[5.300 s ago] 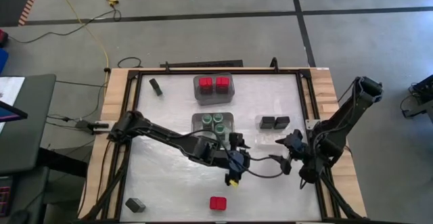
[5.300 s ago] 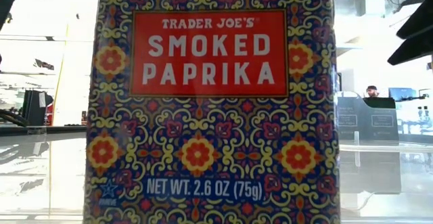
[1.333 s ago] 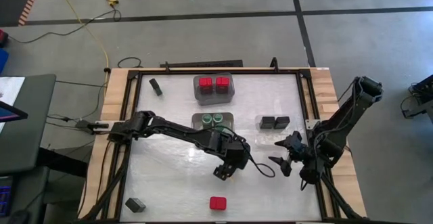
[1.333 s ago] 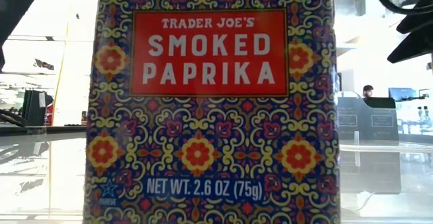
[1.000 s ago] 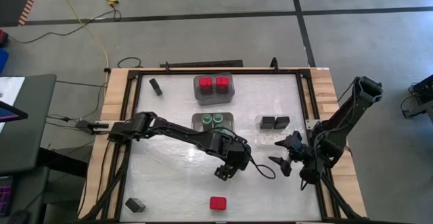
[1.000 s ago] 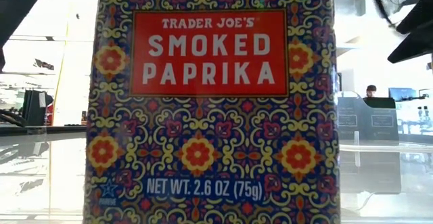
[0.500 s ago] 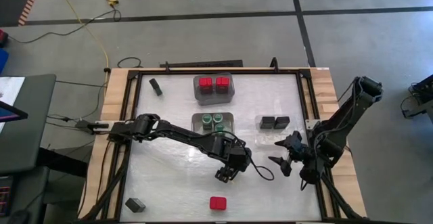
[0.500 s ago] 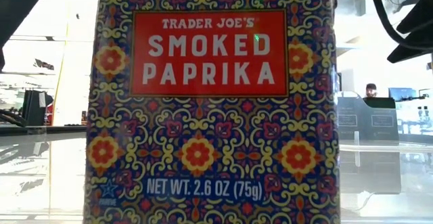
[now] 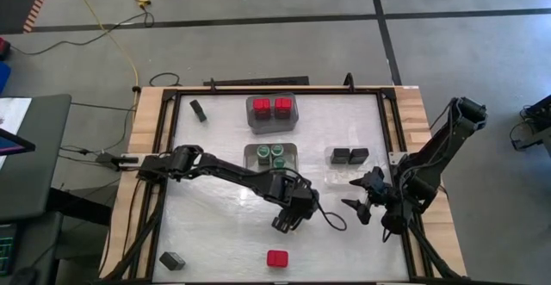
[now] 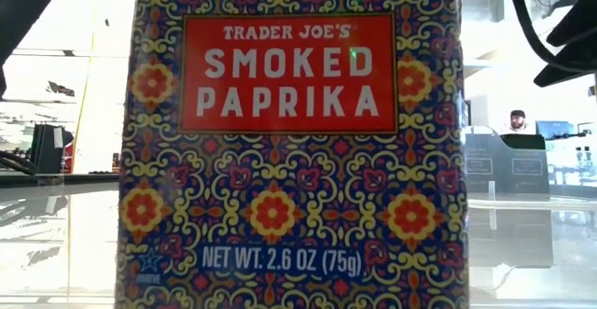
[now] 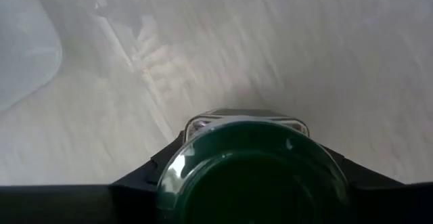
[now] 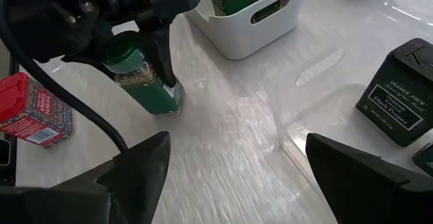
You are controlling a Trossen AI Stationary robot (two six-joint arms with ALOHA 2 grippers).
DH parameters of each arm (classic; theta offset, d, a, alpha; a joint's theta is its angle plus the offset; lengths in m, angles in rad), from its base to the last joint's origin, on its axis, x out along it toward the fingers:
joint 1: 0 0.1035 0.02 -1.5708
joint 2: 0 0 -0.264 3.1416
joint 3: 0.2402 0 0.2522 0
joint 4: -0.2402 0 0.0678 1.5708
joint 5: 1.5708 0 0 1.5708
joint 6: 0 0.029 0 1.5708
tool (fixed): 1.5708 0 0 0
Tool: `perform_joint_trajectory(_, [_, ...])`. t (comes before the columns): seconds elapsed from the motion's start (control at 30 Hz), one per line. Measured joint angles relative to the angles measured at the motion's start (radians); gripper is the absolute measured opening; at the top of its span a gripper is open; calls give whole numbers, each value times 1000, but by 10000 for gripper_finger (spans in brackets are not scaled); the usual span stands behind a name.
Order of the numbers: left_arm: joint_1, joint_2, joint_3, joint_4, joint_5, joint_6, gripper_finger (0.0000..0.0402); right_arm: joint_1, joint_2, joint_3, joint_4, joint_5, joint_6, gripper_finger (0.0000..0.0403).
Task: Sort spices by type
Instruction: Put the green spice bottle into the gray bin
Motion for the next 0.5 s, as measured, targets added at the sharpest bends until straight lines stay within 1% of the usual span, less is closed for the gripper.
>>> perform_joint_trajectory(0.13, [-14, -2, 3, -6, 0, -23, 194, 0, 0, 0, 0, 0, 0, 372])
perform_joint_trajectory(0.27, [-26, -1, 60, -65, -30, -45, 194, 0, 0, 0, 0, 0, 0, 372])
perform_joint_trajectory(0.37, [-26, -1, 138, -136, -47, -79, 194, 0, 0, 0, 0, 0, 0, 372])
perform_joint_trajectory(0.5, [-22, -3, 264, -234, -60, -174, 194, 0, 0, 0, 0, 0, 0, 372])
